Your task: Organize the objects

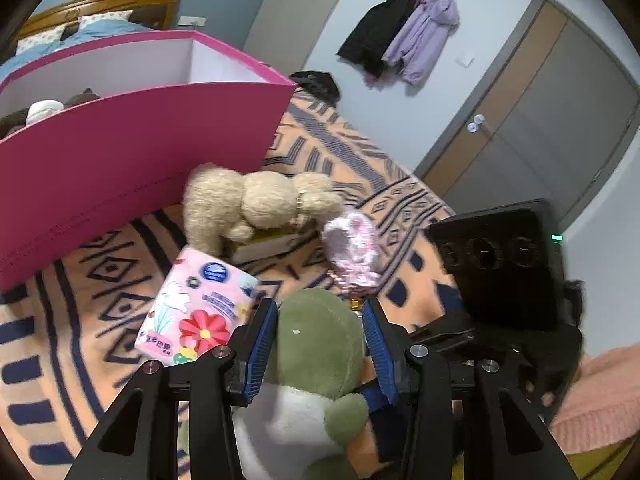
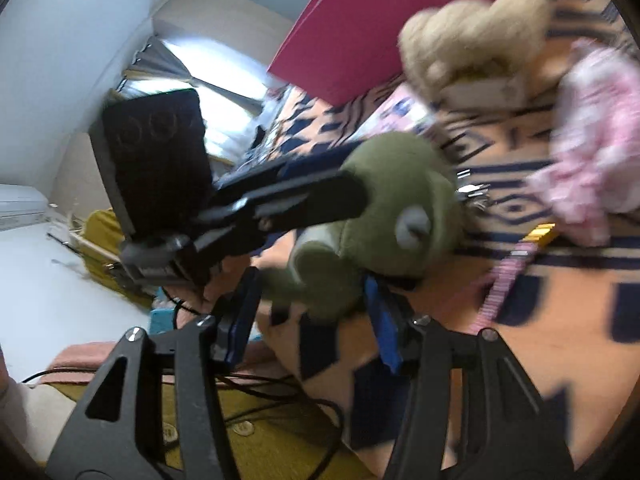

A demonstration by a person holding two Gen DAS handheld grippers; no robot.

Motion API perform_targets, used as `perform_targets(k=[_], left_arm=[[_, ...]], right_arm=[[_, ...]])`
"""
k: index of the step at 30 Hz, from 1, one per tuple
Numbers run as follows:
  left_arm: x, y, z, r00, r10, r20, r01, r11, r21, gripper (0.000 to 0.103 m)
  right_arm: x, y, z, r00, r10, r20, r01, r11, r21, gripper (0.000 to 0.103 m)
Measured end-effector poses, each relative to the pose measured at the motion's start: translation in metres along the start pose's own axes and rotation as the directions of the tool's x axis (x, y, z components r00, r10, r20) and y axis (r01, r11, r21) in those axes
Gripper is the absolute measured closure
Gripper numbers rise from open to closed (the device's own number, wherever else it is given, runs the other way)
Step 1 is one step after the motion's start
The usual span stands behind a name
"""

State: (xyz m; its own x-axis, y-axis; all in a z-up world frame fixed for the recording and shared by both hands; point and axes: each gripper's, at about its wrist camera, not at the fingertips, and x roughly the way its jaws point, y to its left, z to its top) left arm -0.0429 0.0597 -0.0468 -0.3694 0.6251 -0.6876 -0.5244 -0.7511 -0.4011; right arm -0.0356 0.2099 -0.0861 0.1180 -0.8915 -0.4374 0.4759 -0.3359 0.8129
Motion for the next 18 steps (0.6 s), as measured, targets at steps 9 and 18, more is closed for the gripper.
perform_targets(k=[9,18], left_arm=[[-0.062,0.012,-0.029,0.982,0.098,0.160,-0.089,0.994,-0.065,0.043],[-0.081,0.000,-0.065,0.982,0.097,0.164,-0.086,0.994,-0.075,0.039]], right_arm=[[-0.031,0.032,0.000,0.967,-0.253,0.031,0.254,0.946,-0.203,0.047],[-0.030,0.030,0.024,0.932,-0.325,0.163,0.355,0.910,-0.214,0.035]])
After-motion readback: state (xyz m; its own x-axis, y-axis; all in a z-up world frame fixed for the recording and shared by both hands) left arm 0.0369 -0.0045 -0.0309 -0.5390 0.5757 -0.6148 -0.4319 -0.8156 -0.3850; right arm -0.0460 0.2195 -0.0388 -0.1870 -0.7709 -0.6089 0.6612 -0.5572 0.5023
